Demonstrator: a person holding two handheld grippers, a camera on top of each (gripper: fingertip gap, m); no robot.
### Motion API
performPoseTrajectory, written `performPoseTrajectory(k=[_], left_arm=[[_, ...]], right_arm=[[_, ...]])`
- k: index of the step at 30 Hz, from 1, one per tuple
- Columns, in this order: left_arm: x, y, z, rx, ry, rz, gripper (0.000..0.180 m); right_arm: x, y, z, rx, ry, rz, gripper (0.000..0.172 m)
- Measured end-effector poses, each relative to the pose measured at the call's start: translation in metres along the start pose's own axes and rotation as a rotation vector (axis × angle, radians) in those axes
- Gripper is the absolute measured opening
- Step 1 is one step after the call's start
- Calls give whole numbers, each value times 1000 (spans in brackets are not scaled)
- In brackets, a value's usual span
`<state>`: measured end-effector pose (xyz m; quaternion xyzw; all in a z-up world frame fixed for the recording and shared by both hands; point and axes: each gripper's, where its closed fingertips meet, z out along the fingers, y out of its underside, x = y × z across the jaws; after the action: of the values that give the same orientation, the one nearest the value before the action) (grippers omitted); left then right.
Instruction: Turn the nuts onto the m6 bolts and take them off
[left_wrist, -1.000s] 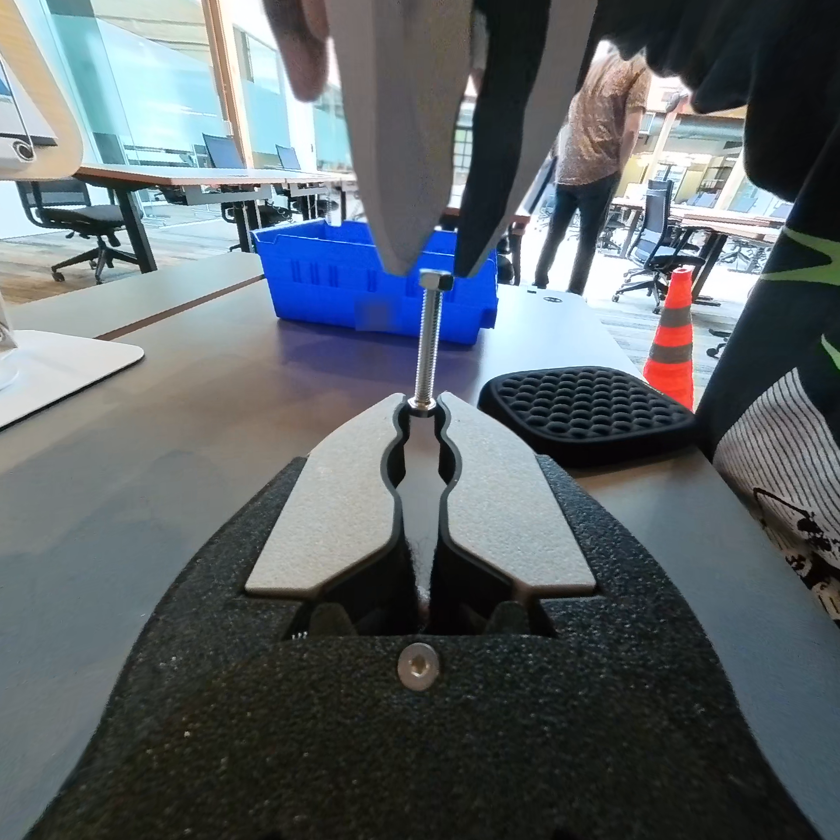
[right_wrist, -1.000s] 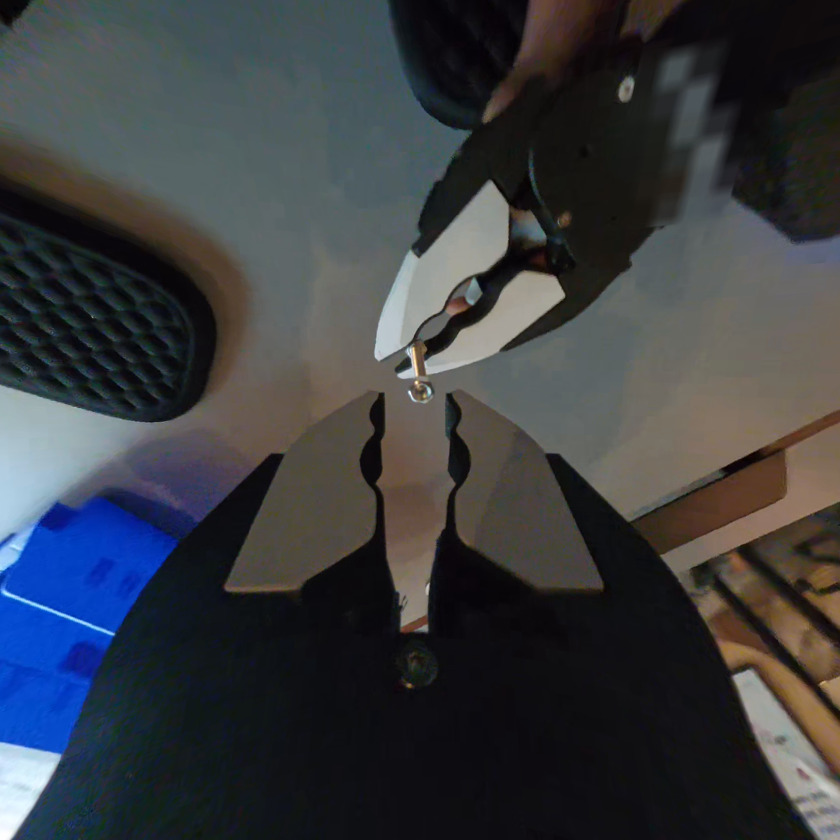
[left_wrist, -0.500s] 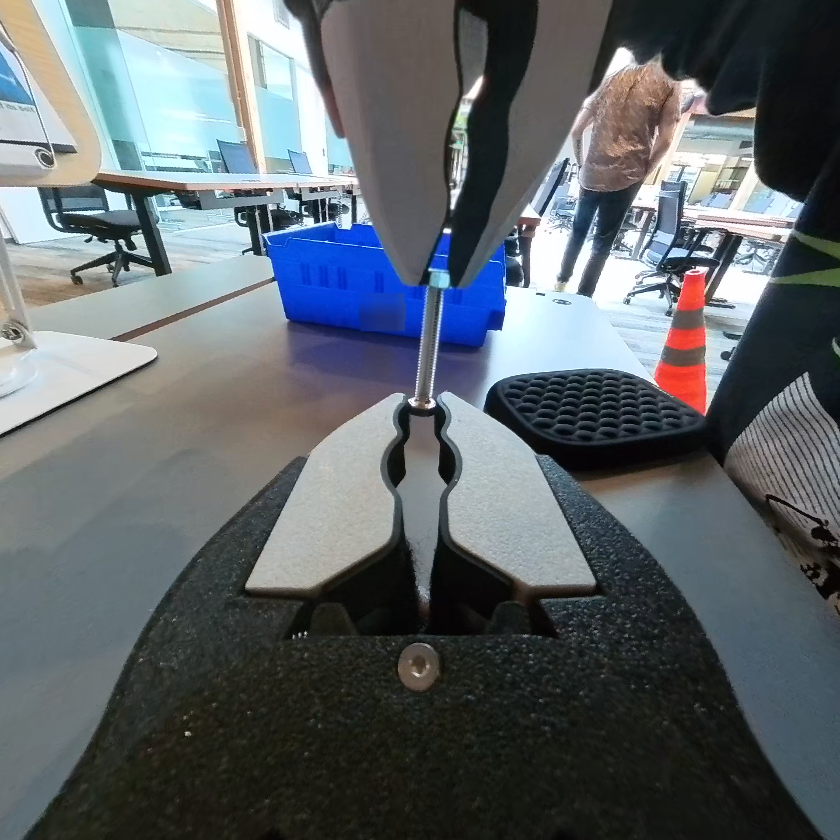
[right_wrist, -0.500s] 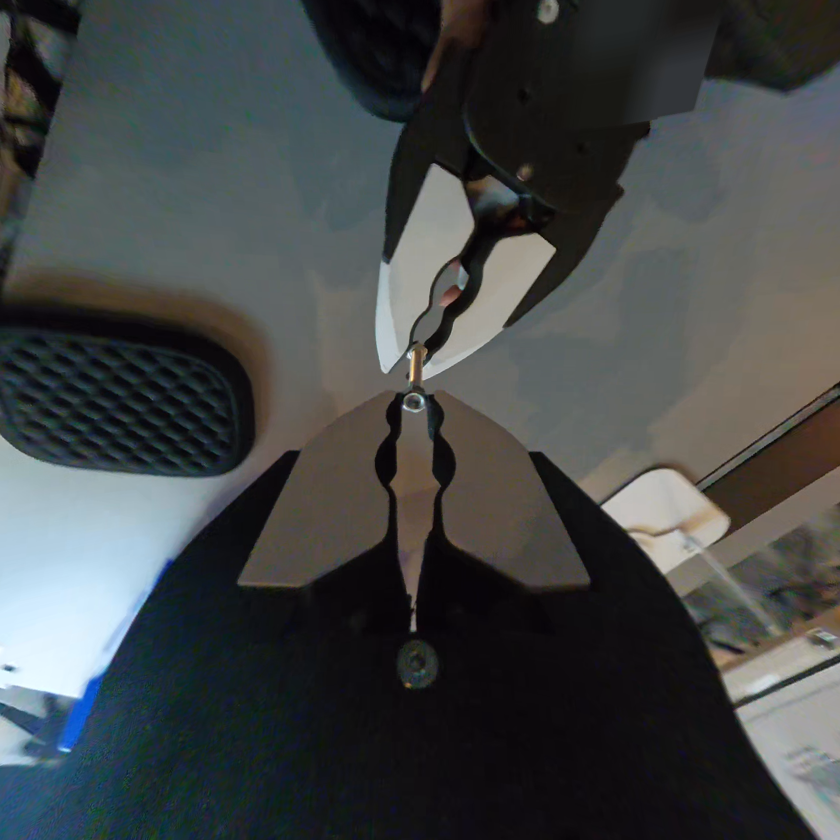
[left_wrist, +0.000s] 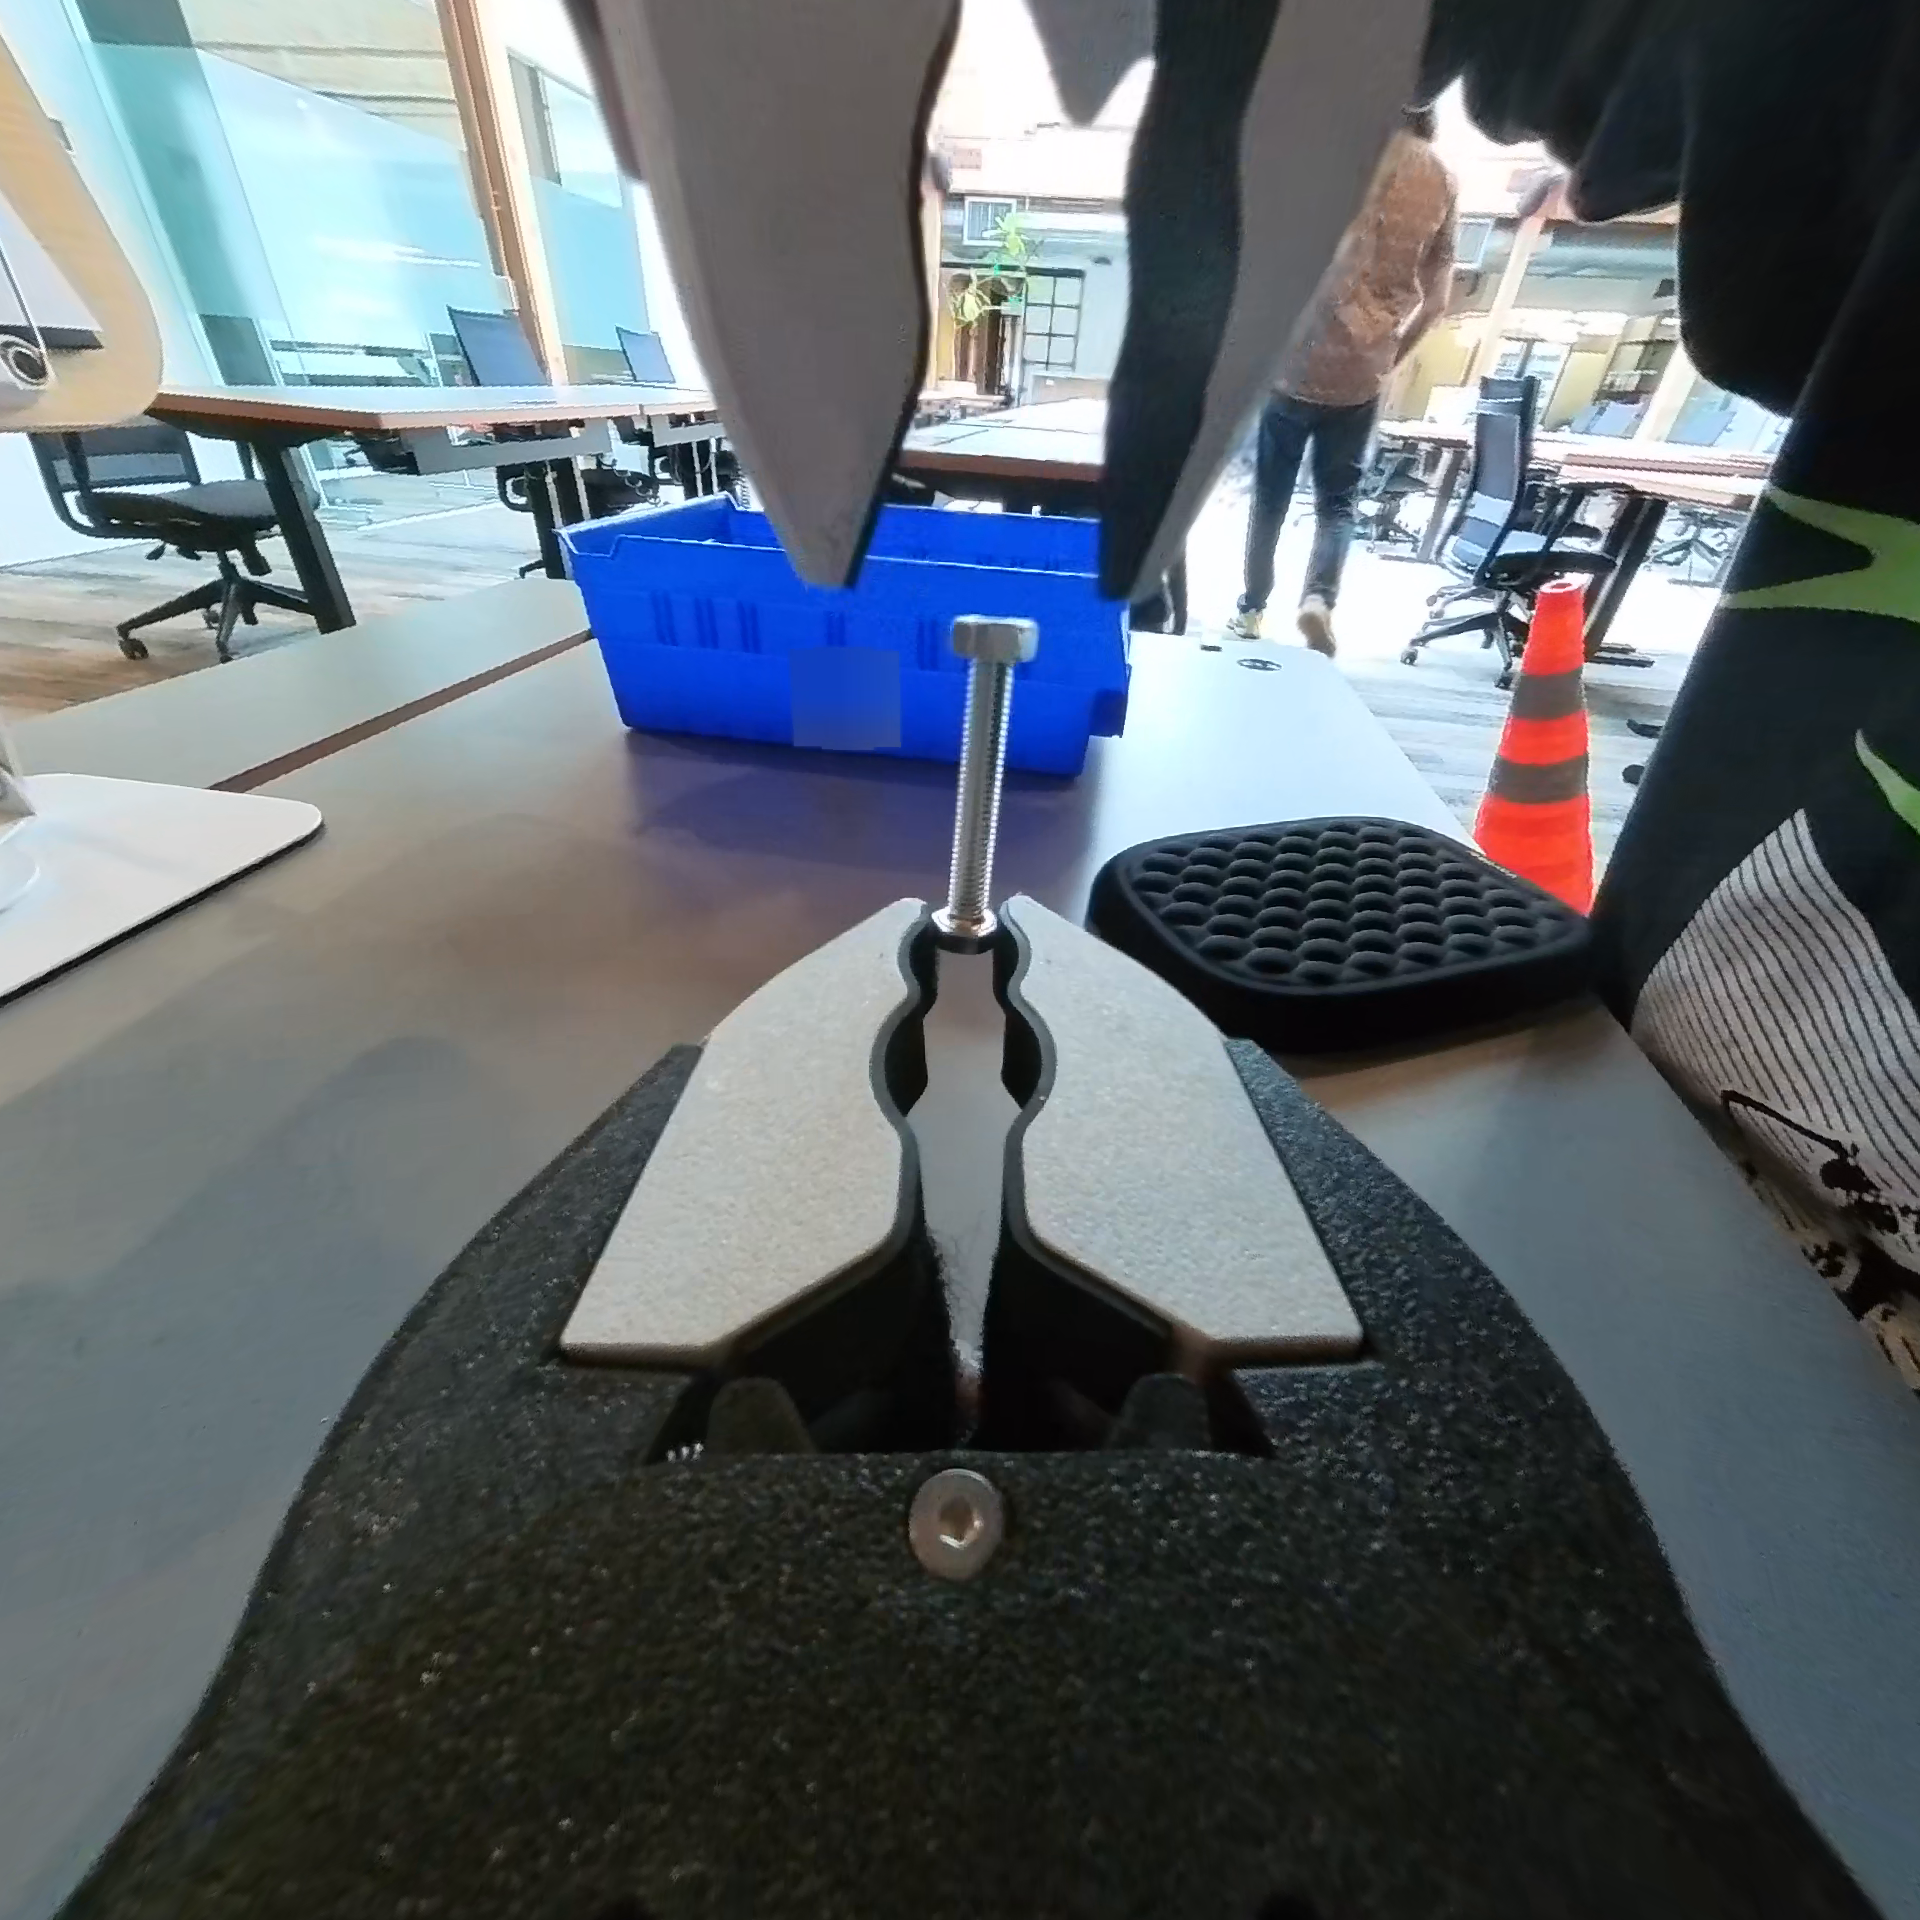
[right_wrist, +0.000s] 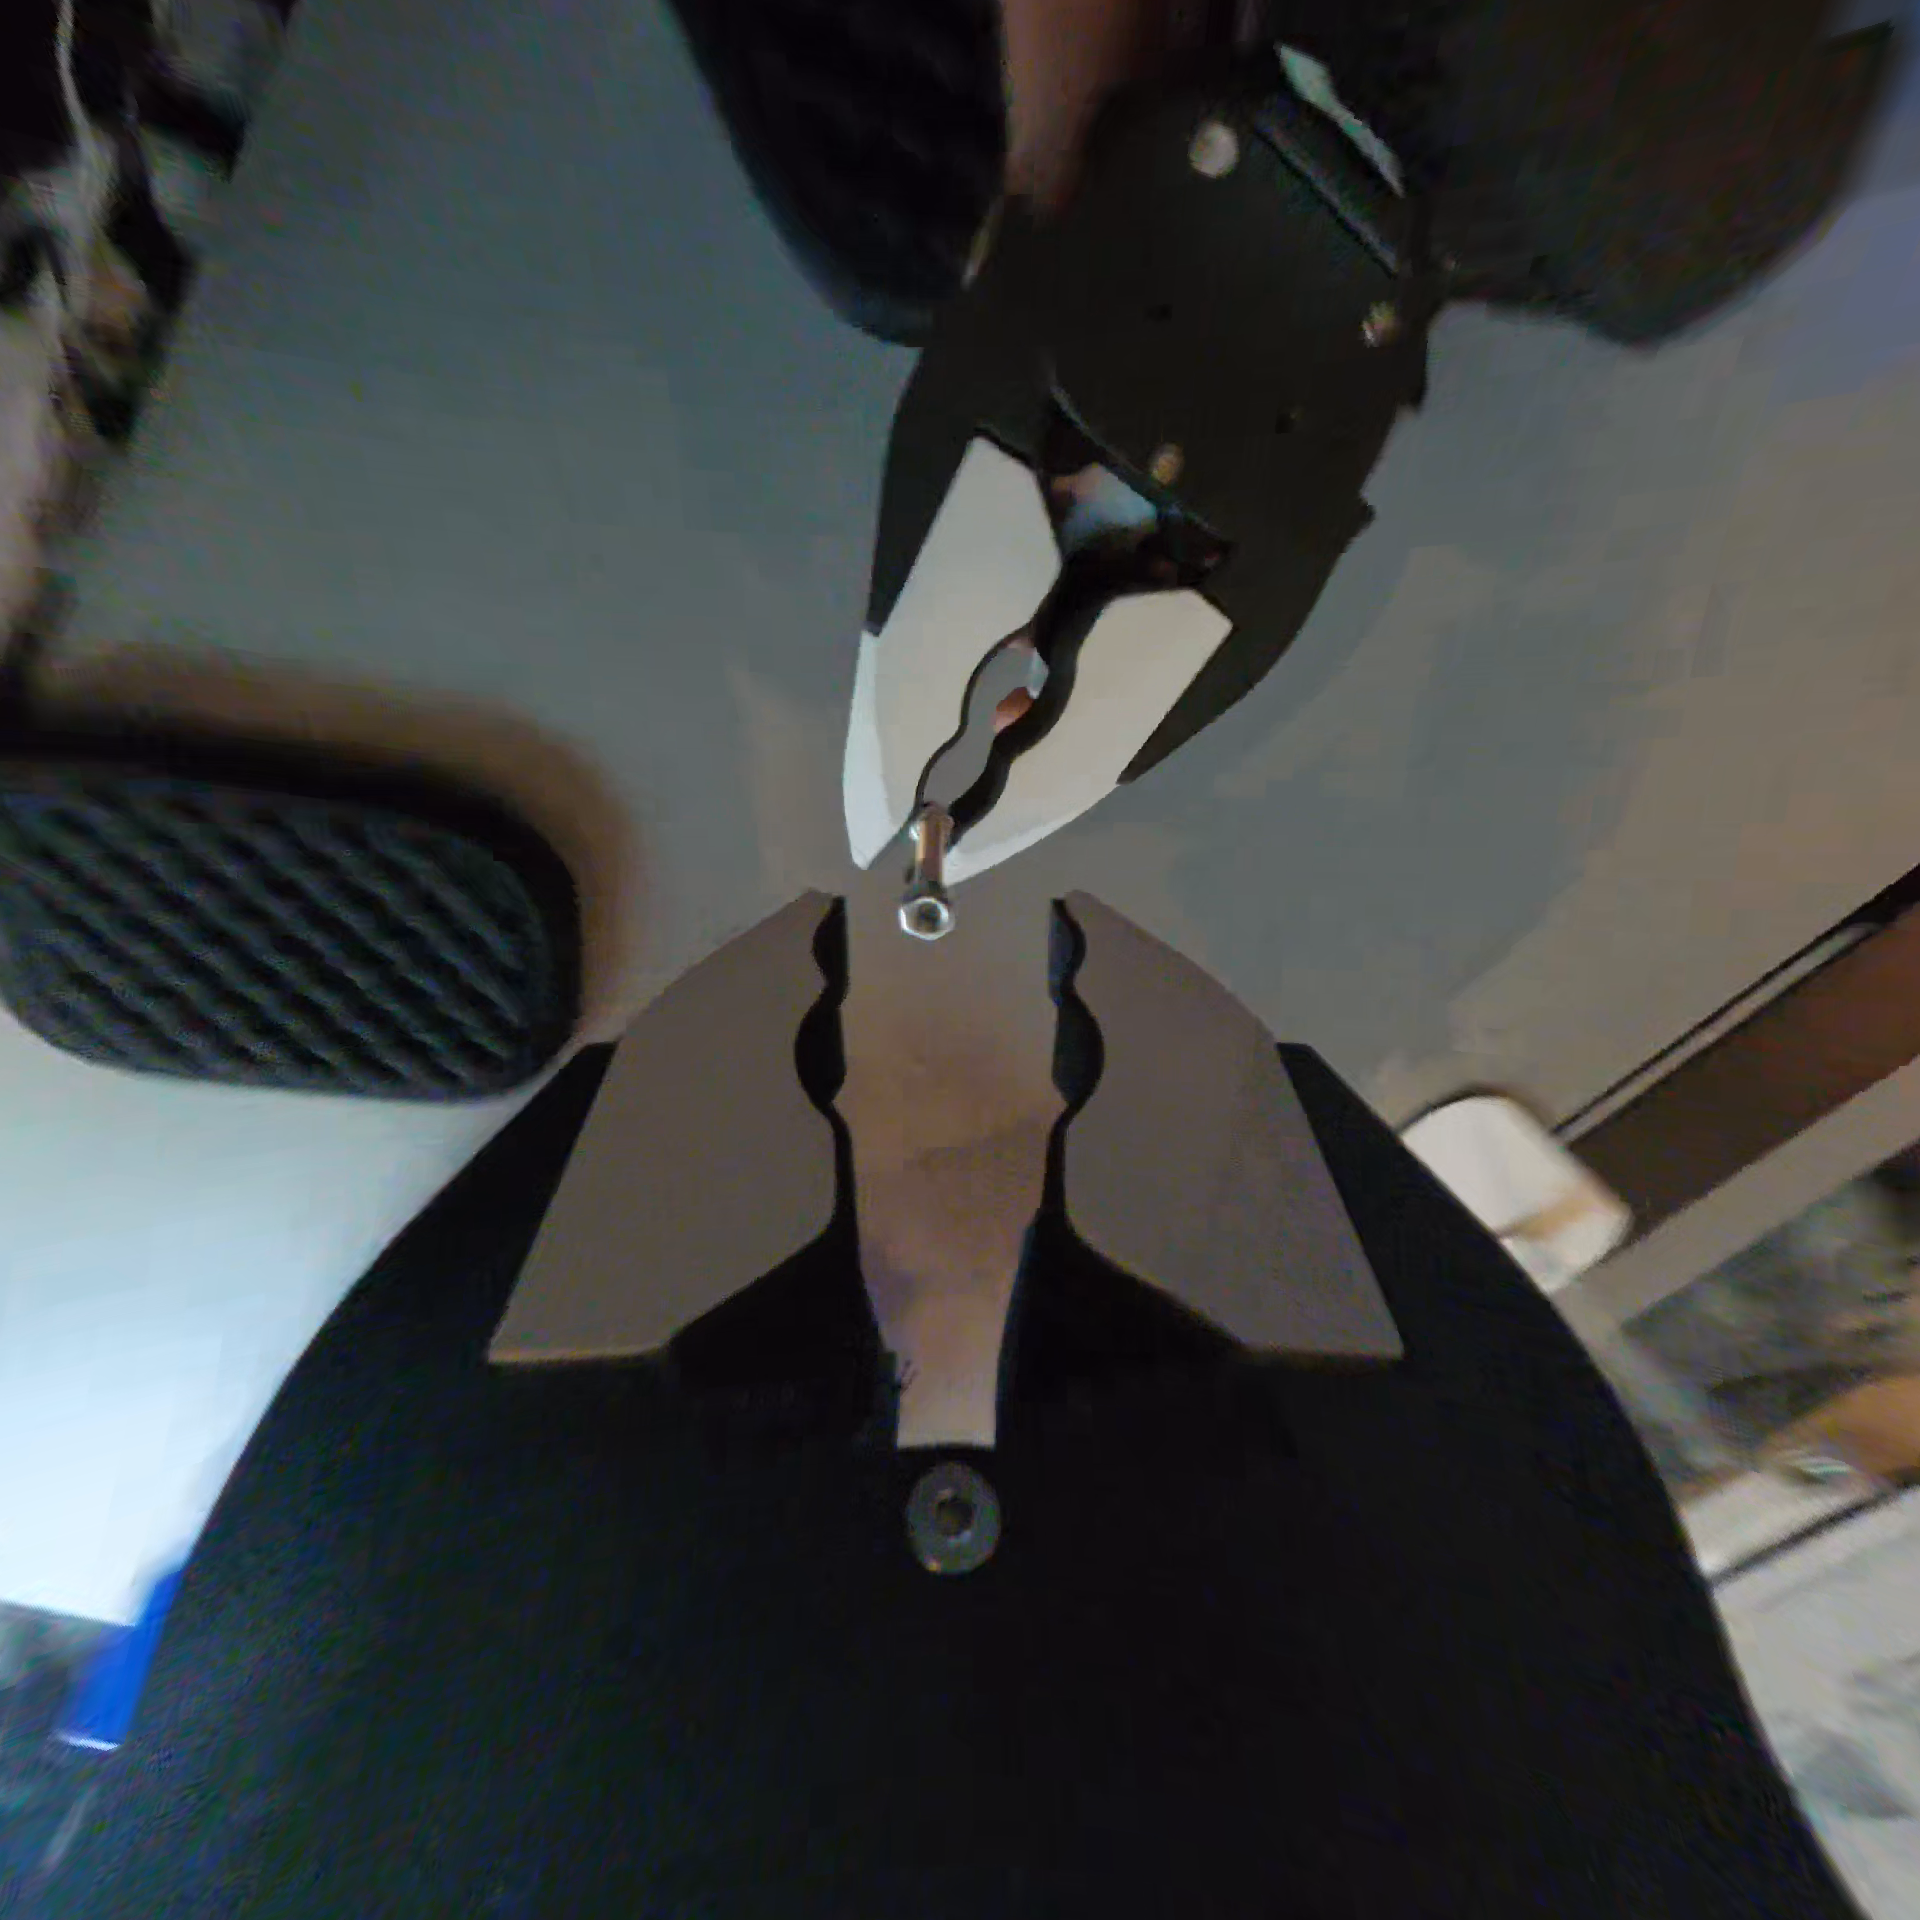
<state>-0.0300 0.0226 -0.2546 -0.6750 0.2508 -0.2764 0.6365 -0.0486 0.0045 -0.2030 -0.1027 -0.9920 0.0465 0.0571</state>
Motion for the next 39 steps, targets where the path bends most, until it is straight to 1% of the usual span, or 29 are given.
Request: performPoseTrajectory(k=[2, 4, 8, 11, 14, 16, 18, 21, 22, 24, 26, 28, 29, 31, 33, 36, 39], left_arm=[[0, 0, 0, 3, 7, -4, 9], [1, -1, -1, 7, 14, -9, 9], [1, -1, -1, 7, 18, -9, 9], [1, -1, -1, 7, 16, -12, 9], [0, 0, -1, 4, 12, -11, 9], [-1, 0, 0, 3, 4, -14, 9], [-2, 0, 0, 1, -12, -12, 9], [-3, 0, 0, -1, -19, -9, 9], [-2, 1, 0, -3, -18, -5, 9], [-1, 1, 1, -8, -14, 0, 9], [-1, 1, 0, -4, -7, -1, 9], [0, 0, 0, -1, 0, -4, 9], [0, 0, 0, -2, 4, -4, 9], [1, 0, 0, -2, 12, -3, 9], [2, 0, 0, 0, 15, -4, 9], [2, 0, 0, 0, 18, -4, 9], [2, 0, 0, 1, 17, -5, 9]], right_arm=[[-5, 3, 1, -19, -8, -209, 34], [-6, 4, 3, -12, -8, -323, 28], [-4, 3, 5, 10, -15, -372, 21], [-4, 0, 5, 21, -7, -376, 11], [-3, 1, 5, -3, -8, -317, 10], [-3, 2, 6, -22, -10, -232, 10], [-1, 3, 6, -50, -1, -93, 10], [-1, 2, 6, -61, -12, 193, 10], [-1, 2, 6, -64, -17, 253, 10], [-2, 4, 7, -77, -19, 273, 11], [0, 5, 6, -82, -5, 196, 31], [-3, 1, 4, -41, -31, 51, 34], [-6, 0, 4, -31, -46, -52, 34], [-6, 4, 5, -51, -26, -246, 33], [-7, 5, 7, -45, -28, -360, 29], [-8, 2, 7, -2, -46, -404, 24], [-5, 2, 7, 2, -24, -420, 10]])
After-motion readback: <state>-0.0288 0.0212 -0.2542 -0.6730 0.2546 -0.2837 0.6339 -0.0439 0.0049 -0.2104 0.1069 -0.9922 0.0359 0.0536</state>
